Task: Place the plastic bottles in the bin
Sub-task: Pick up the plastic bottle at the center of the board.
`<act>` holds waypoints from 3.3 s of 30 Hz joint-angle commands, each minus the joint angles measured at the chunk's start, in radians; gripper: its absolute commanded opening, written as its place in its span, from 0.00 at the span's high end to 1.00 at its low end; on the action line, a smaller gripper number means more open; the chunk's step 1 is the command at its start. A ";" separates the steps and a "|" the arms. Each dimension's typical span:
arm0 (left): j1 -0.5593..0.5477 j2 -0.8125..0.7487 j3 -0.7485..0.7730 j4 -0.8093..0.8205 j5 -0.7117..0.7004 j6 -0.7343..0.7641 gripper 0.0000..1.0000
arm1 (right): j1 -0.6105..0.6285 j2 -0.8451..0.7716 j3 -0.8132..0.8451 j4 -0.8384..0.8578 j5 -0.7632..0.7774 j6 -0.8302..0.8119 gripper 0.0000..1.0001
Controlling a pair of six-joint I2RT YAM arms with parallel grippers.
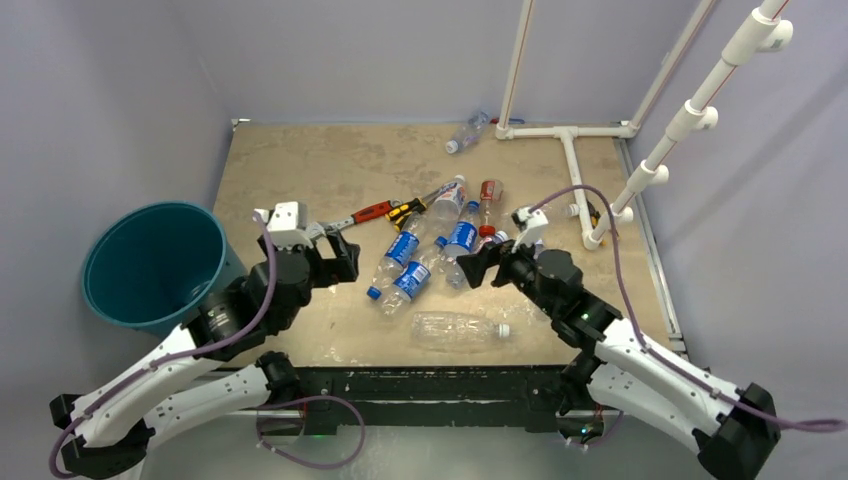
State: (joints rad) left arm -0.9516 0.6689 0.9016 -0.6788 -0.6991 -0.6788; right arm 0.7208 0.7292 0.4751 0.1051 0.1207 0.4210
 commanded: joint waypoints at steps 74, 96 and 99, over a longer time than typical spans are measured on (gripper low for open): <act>-0.001 -0.011 0.087 0.023 0.021 -0.018 0.03 | -0.102 0.275 0.123 0.144 -0.178 0.093 0.50; -0.001 -0.069 -0.031 0.747 0.566 0.231 0.01 | -0.007 0.005 -0.116 0.733 -0.689 0.028 0.55; -0.001 -0.035 -0.029 0.788 0.585 0.235 0.01 | -0.003 -0.001 -0.134 0.768 -0.701 0.041 0.57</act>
State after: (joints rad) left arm -0.9516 0.5980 0.8837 -0.0387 -0.1947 -0.4847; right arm 0.7086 0.7456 0.3553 0.7513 -0.5232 0.4416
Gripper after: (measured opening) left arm 0.993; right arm 0.571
